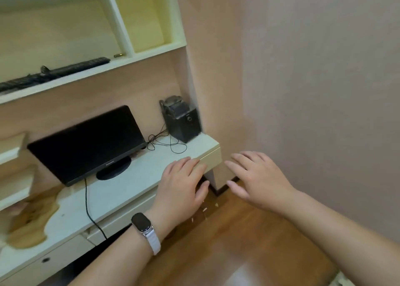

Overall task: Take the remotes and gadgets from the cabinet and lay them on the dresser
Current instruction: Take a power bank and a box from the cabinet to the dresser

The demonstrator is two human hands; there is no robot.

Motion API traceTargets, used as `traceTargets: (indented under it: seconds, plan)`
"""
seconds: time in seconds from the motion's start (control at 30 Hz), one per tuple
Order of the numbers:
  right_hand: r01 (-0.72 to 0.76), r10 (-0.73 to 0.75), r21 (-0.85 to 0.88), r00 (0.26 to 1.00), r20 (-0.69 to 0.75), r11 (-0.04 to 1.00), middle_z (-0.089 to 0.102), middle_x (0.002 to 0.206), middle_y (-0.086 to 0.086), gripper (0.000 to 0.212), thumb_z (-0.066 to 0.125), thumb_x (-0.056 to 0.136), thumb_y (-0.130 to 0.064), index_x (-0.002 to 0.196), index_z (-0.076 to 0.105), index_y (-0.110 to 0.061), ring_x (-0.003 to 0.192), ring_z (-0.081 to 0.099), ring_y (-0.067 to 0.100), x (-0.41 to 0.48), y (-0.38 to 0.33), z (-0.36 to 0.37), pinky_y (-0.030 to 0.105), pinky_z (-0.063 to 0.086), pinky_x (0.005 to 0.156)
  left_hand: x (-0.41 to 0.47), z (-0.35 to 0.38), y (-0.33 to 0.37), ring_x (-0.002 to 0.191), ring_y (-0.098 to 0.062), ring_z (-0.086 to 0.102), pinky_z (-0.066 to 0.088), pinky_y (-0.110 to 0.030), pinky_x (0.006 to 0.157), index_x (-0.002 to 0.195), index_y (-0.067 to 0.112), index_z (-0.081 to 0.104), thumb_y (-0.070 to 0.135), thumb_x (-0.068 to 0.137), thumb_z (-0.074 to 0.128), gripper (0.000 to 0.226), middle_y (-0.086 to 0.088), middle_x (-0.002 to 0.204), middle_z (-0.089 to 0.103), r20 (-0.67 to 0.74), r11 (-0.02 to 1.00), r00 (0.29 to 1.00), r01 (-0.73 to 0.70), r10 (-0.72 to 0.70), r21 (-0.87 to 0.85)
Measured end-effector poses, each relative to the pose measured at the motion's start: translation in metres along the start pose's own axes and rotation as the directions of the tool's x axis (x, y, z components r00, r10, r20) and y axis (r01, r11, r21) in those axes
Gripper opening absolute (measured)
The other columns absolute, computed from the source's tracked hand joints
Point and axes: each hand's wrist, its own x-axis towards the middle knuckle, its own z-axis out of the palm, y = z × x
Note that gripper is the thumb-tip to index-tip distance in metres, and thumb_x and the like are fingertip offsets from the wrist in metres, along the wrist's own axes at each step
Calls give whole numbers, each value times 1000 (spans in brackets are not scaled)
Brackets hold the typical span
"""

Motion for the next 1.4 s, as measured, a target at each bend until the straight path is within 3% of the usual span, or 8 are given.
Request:
traceTargets:
  seconds: [0.5,0.7,0.93,1.07,1.4]
  plan:
    - [161,-157,60,986,-60,985,65,126,6,51,42,92,-49,126,64,-17,116,58,29,158,36,29,42,44,97,90,-4,-89,127,-22,50,35,-40,106,127,23,61,42,95,45,41,0,131,61,-143,989,984,119,-106,89]
    - [235,-239,-41,962,-135,971,67,119,8,47,49,90,-46,122,66,-14,111,60,31,241,33,53,43,47,93,138,17,-163,125,-25,52,38,-43,104,124,20,64,39,92,53,39,-2,128,63,-245,991,966,103,-80,81]
    - [235,-255,-114,942,-220,965,67,114,4,42,51,87,-43,113,68,-15,104,61,30,356,24,80,40,48,83,198,34,-266,121,-28,55,43,-47,99,118,18,66,38,88,57,37,-3,124,65,-361,996,931,71,-46,55]
    - [187,-213,-129,948,-235,974,66,117,5,46,48,89,-46,118,66,-15,107,61,29,414,22,87,40,49,82,239,35,-316,121,-28,55,43,-46,99,119,19,66,38,87,59,38,-3,124,65,-396,998,918,27,1,63]
    - [125,-168,-162,943,-288,979,66,120,6,48,46,90,-47,119,65,-15,107,61,30,533,59,74,43,51,83,346,11,-385,118,-27,56,41,-41,97,119,18,67,40,86,52,42,-4,124,65,-445,995,895,9,35,97]
